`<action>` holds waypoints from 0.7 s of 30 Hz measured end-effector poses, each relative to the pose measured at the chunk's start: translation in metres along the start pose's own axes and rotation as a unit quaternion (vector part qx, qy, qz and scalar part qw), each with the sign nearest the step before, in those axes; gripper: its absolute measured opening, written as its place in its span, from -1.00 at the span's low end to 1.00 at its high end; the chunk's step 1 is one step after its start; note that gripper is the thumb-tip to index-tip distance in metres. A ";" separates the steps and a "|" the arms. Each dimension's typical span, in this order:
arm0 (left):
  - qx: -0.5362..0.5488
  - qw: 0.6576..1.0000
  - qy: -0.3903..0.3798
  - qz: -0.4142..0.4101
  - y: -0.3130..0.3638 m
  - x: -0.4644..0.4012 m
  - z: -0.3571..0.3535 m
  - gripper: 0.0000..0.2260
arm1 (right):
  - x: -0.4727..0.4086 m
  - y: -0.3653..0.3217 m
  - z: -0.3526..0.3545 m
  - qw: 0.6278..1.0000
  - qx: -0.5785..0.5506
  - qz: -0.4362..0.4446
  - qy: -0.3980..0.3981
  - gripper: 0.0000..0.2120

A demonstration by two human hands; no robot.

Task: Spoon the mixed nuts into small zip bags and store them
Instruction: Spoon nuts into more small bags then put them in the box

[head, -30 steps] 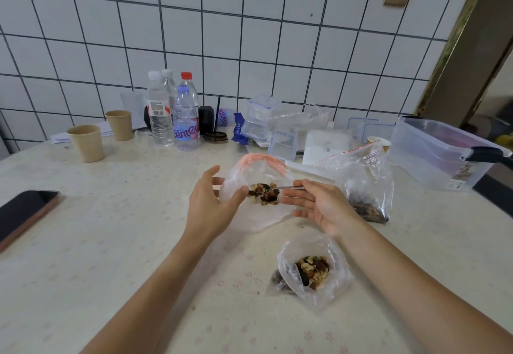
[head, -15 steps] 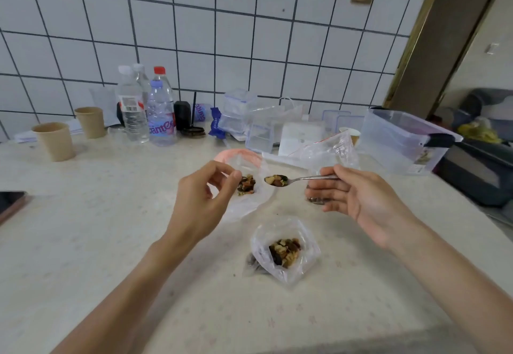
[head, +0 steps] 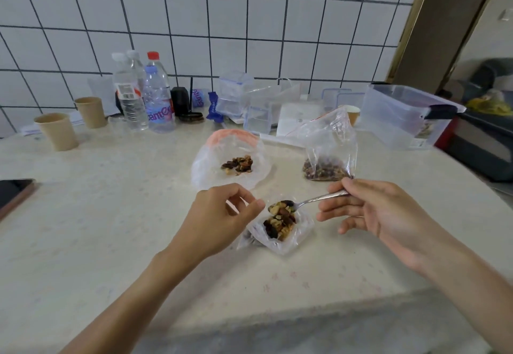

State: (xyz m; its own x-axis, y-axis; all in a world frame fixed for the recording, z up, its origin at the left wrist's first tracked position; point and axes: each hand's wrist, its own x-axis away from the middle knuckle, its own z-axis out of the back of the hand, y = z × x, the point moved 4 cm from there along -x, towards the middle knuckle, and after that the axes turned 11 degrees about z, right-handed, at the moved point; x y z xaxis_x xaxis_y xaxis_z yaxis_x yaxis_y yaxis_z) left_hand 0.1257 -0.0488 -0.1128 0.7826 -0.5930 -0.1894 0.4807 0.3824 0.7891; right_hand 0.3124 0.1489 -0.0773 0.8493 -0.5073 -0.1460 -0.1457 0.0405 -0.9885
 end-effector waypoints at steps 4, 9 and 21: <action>0.006 1.000 -0.001 0.008 0.004 0.000 -0.006 -0.89 | 0.003 0.005 -0.009 0.995 0.087 0.046 -0.013 -0.73; 0.078 0.995 -0.021 0.065 0.007 -0.014 -0.007 -0.89 | 0.010 0.000 -0.028 0.950 0.233 0.173 -0.114 -0.78; -0.088 0.995 0.033 0.016 -0.001 -0.019 0.004 -0.89 | 0.003 -0.009 -0.028 0.936 0.244 0.236 -0.090 -0.74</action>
State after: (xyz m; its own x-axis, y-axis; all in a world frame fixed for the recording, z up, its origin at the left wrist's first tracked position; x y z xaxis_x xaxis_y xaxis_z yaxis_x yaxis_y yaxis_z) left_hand 0.1086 -0.0408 -0.1079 0.8195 -0.5337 -0.2088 0.5131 0.5212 0.6819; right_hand 0.3019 0.1232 -0.0676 0.8272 -0.1817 -0.5318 -0.3148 0.6341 -0.7063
